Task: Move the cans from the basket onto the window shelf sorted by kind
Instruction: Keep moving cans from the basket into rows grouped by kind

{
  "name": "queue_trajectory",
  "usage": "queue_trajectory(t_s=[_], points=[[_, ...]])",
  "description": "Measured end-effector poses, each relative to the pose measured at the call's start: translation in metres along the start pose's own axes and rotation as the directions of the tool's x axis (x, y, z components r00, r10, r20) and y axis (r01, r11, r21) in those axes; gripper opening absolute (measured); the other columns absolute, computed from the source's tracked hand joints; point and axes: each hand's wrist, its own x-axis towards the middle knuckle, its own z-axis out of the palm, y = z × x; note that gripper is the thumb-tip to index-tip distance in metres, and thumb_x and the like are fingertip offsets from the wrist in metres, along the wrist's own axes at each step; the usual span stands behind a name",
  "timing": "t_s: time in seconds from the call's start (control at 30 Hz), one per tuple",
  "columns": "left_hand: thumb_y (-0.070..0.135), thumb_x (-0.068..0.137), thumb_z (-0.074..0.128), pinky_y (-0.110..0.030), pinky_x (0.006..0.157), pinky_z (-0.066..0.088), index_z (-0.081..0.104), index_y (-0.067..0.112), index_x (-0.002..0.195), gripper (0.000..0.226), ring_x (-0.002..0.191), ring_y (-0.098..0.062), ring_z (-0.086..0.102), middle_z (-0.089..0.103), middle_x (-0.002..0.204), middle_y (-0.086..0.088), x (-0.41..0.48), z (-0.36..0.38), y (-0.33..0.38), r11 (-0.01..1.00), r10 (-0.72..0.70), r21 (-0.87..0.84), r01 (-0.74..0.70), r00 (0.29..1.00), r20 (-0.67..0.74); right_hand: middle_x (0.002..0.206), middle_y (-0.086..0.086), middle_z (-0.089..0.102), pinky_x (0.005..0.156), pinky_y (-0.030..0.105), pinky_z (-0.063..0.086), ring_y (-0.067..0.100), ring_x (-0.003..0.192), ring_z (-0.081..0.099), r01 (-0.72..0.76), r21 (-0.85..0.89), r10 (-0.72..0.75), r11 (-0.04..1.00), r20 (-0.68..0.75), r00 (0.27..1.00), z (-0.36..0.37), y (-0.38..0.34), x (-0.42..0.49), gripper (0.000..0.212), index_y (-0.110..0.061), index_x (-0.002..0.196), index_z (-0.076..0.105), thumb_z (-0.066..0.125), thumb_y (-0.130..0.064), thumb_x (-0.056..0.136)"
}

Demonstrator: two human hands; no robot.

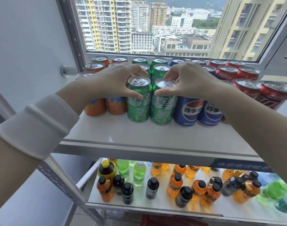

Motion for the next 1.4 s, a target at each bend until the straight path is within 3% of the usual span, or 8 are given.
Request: queue_trajectory(t_s=[0.2,0.4,0.6,0.87,1.07,1.17,1.33,1.4], points=[[0.054,0.071,0.068,-0.030,0.098,0.029,0.041,0.030,0.134,0.073,0.129,-0.019,0.038,0.040,0.141,0.001,0.002,0.004,0.016,0.999,0.019,-0.030,-0.021,0.997,-0.073,0.141,-0.003,0.042,0.096,0.026,0.029,0.015,0.127,0.038,-0.038,-0.053,0.049,0.998,0.231,0.972,-0.023,0.020,-0.016,0.094,-0.023,0.140,0.036,0.075,-0.053,0.060],[0.058,0.072,0.066,-0.033,0.104,0.031,0.035,0.016,0.139,0.085,0.129,-0.021,0.039,0.042,0.142,-0.005,0.033,0.028,0.065,0.990,0.071,0.120,-0.068,0.997,-0.027,0.135,-0.009,0.049,0.089,0.022,0.028,0.010,0.118,0.042,-0.060,-0.122,0.089,0.991,0.245,0.965,-0.026,0.039,-0.026,0.082,-0.029,0.134,0.044,0.080,-0.046,0.062],[0.045,0.074,0.071,-0.025,0.098,0.033,0.041,0.011,0.135,0.076,0.124,-0.018,0.042,0.048,0.135,-0.005,0.044,0.028,0.064,0.996,0.087,0.033,-0.086,0.996,-0.023,0.121,-0.004,0.056,0.079,0.023,0.029,0.006,0.096,0.040,-0.056,-0.139,0.083,0.989,0.195,0.977,-0.022,0.041,-0.021,0.078,-0.021,0.131,0.050,0.078,-0.048,0.063],[0.050,0.074,0.068,-0.024,0.101,0.029,0.033,0.016,0.141,0.083,0.129,-0.015,0.038,0.041,0.142,-0.001,0.035,0.017,0.059,0.994,0.097,0.044,-0.098,0.995,0.029,0.138,0.001,0.048,0.093,0.030,0.034,0.018,0.121,0.044,-0.062,-0.203,0.121,0.977,0.288,0.950,-0.029,0.033,-0.017,0.099,-0.019,0.139,0.039,0.070,-0.063,0.056],[0.042,0.078,0.065,-0.023,0.092,0.032,0.042,0.025,0.133,0.062,0.107,-0.003,0.044,0.053,0.129,0.007,-0.021,-0.047,-0.006,0.992,-0.108,-0.077,0.098,0.985,-0.135,0.134,0.001,0.052,0.097,0.022,0.032,0.013,0.118,0.047,0.078,0.048,-0.080,0.996,0.037,0.996,-0.039,-0.035,0.008,0.079,-0.014,0.135,0.042,0.060,-0.056,0.071],[0.039,0.076,0.068,-0.025,0.089,0.038,0.050,0.021,0.128,0.058,0.105,-0.009,0.050,0.057,0.126,0.000,-0.042,-0.045,-0.045,0.975,-0.221,-0.066,0.212,0.961,-0.167,0.135,0.003,0.051,0.101,0.031,0.036,0.018,0.122,0.046,0.136,-0.010,-0.135,0.991,0.072,0.988,-0.012,-0.068,0.036,0.069,-0.013,0.134,0.045,0.057,-0.055,0.080],[0.061,0.062,0.060,-0.050,0.102,0.036,0.055,0.028,0.122,0.068,0.108,-0.015,0.054,0.058,0.125,0.002,-0.056,-0.023,-0.071,0.943,-0.329,-0.109,0.315,0.933,-0.147,0.123,0.011,0.056,0.081,0.026,0.038,0.023,0.108,0.052,0.118,-0.073,-0.111,0.990,0.089,0.990,0.033,-0.092,0.072,0.064,-0.003,0.122,0.052,0.060,-0.052,0.081],[0.053,0.066,0.066,-0.041,0.098,0.040,0.055,0.024,0.122,0.063,0.101,-0.010,0.050,0.056,0.123,0.000,-0.056,-0.016,-0.078,0.944,-0.317,-0.157,0.290,0.928,-0.196,0.122,0.012,0.055,0.082,0.027,0.040,0.024,0.107,0.052,0.085,-0.059,-0.080,0.995,0.080,0.994,0.041,-0.093,0.077,0.066,-0.002,0.120,0.053,0.063,-0.052,0.079]])
